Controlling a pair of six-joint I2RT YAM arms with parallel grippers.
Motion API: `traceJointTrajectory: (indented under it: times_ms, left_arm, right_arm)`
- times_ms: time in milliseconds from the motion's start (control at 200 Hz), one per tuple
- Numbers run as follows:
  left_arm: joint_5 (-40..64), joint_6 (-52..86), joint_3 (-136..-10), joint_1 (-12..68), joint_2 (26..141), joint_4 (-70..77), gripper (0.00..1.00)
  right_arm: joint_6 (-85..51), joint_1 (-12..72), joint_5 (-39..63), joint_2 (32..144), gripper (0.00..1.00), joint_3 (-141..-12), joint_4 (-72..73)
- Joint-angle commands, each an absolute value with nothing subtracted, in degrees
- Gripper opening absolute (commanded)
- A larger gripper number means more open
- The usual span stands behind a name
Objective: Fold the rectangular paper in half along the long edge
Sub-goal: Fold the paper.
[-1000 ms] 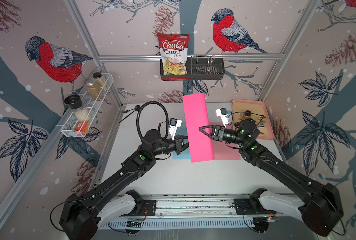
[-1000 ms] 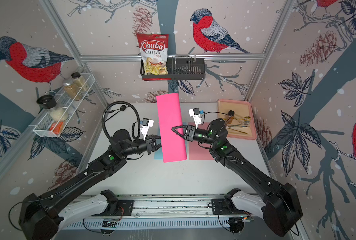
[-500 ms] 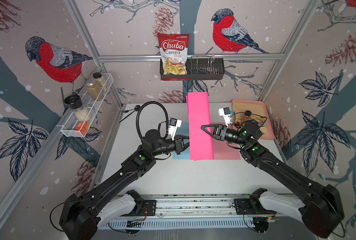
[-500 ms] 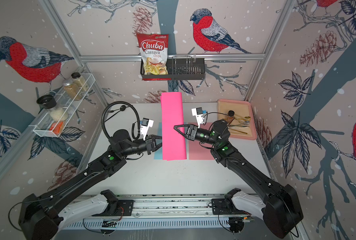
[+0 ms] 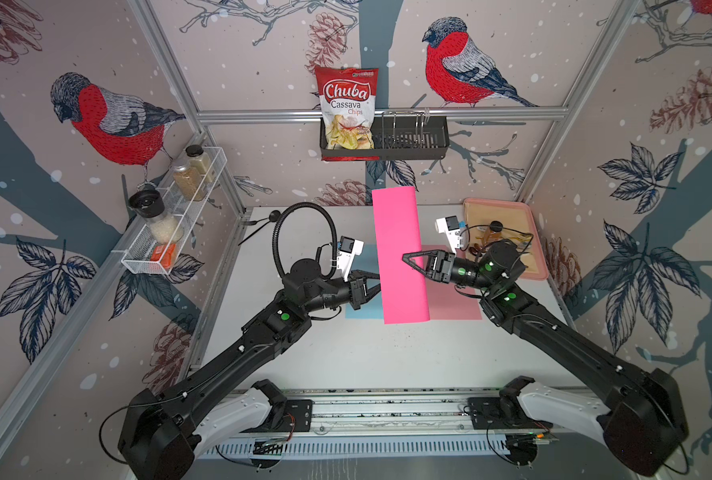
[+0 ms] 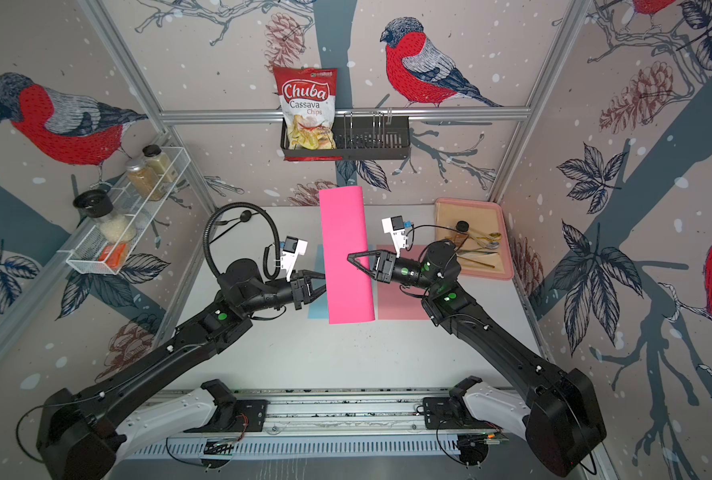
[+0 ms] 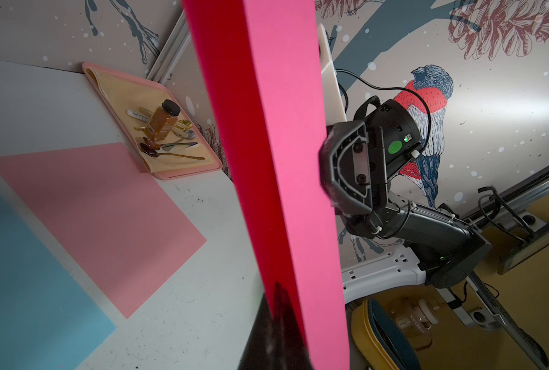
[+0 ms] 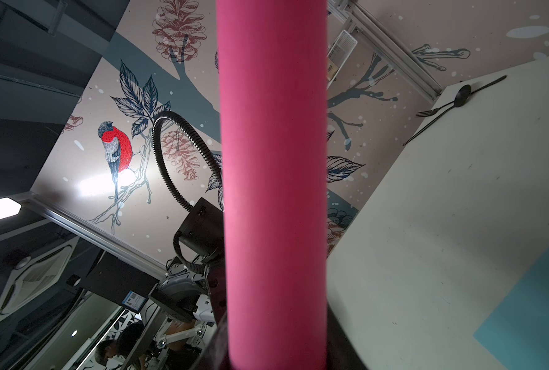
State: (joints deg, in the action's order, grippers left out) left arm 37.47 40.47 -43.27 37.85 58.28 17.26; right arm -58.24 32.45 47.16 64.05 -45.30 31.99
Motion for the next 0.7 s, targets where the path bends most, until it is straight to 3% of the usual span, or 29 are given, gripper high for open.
traceJointTrajectory:
  times_ms: [0,695]
  left_arm:
    - [37.62,39.91,-43.92,37.88,58.03,17.66,0.0]
    - [37.53,40.28,-43.77,37.93,56.97,17.09,0.0]
  right_arm:
    - [-57.42,32.17,48.47,63.31,0.34,-45.4,32.61]
    - [-57.22,31.32,48.87,62.84,0.29,-44.92,31.55]
